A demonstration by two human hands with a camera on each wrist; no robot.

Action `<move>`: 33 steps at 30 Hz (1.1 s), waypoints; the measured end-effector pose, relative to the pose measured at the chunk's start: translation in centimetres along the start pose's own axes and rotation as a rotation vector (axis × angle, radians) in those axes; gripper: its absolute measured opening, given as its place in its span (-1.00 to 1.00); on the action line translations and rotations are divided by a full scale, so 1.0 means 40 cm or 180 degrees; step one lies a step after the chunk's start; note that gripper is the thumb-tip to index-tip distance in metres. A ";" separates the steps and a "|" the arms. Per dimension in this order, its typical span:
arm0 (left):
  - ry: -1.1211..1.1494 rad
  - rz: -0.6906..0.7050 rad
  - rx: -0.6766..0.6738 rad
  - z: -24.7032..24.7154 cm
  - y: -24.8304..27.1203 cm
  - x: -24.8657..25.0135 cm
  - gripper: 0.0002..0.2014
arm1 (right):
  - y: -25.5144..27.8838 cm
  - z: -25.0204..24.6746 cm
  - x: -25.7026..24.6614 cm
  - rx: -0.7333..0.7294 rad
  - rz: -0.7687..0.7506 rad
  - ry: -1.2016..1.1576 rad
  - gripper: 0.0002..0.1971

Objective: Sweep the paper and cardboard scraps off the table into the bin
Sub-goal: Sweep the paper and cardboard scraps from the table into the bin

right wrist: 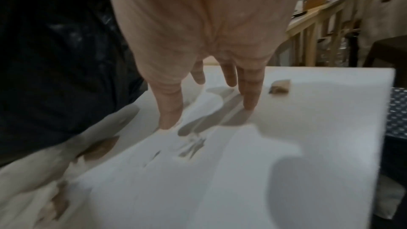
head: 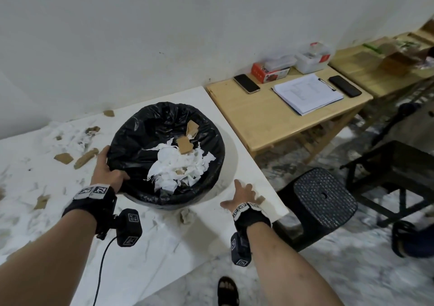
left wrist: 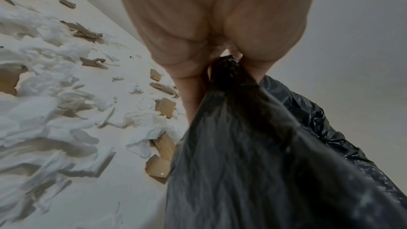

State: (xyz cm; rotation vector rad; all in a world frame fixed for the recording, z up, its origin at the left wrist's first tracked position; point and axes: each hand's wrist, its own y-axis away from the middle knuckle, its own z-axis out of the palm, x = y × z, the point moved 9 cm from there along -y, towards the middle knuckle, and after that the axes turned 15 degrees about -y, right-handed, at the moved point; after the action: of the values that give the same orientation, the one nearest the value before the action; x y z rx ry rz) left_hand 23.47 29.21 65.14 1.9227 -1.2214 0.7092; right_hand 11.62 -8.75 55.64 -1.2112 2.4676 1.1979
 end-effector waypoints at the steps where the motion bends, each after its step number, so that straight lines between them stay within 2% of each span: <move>1: 0.0043 -0.0033 0.0018 -0.006 -0.004 -0.006 -0.05 | -0.005 0.014 -0.023 0.0062 -0.0085 -0.0027 -0.20; 4: 0.0008 -0.0068 0.0108 -0.027 -0.009 -0.018 -0.06 | -0.025 0.049 -0.084 0.0177 -0.0414 0.0062 -0.36; 8: -0.0031 -0.0030 0.0162 -0.044 -0.019 -0.036 -0.05 | -0.051 0.049 -0.124 0.0468 -0.0779 0.0256 -0.66; 10: -0.0014 -0.0042 0.0137 -0.044 -0.021 -0.045 -0.04 | -0.055 0.046 -0.137 0.0490 -0.0937 0.0385 -0.67; 14: 0.0087 0.0009 0.0118 -0.038 -0.008 -0.040 -0.07 | -0.063 0.032 -0.122 0.0323 -0.0898 0.0348 -0.70; 19: -0.0019 -0.0082 0.0008 -0.034 0.008 -0.038 -0.05 | -0.040 -0.065 -0.141 0.0360 -0.0980 -0.0713 -0.75; 22: -0.0164 -0.0121 -0.0050 -0.038 0.032 -0.024 -0.01 | 0.016 -0.207 -0.208 0.0644 -0.1333 -0.1597 -0.72; 25: -0.0285 -0.0021 -0.0142 -0.028 0.044 -0.012 0.01 | 0.093 -0.321 -0.315 0.0702 -0.1779 -0.1824 -0.82; 27: -0.0348 0.0012 -0.0156 -0.015 0.061 0.013 -0.02 | 0.135 -0.347 -0.374 0.0608 -0.1933 -0.1721 -0.78; 29: -0.0304 0.0068 -0.0188 0.001 0.084 0.047 -0.04 | 0.161 -0.331 -0.415 0.0382 -0.2025 -0.1268 -0.62; 31: -0.0272 0.0033 -0.0241 0.023 0.101 0.065 -0.05 | 0.164 -0.298 -0.426 0.0176 -0.2043 -0.0766 -0.47; 33: -0.0255 0.0025 -0.0291 0.044 0.112 0.080 -0.04 | 0.155 -0.305 -0.409 0.0199 -0.1997 -0.0787 -0.46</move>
State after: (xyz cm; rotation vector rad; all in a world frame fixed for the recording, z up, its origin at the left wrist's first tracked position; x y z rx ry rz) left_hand 20.74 24.90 67.87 1.8875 -1.2888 0.5750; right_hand 20.54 -5.30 74.71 -1.5437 1.7339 1.0013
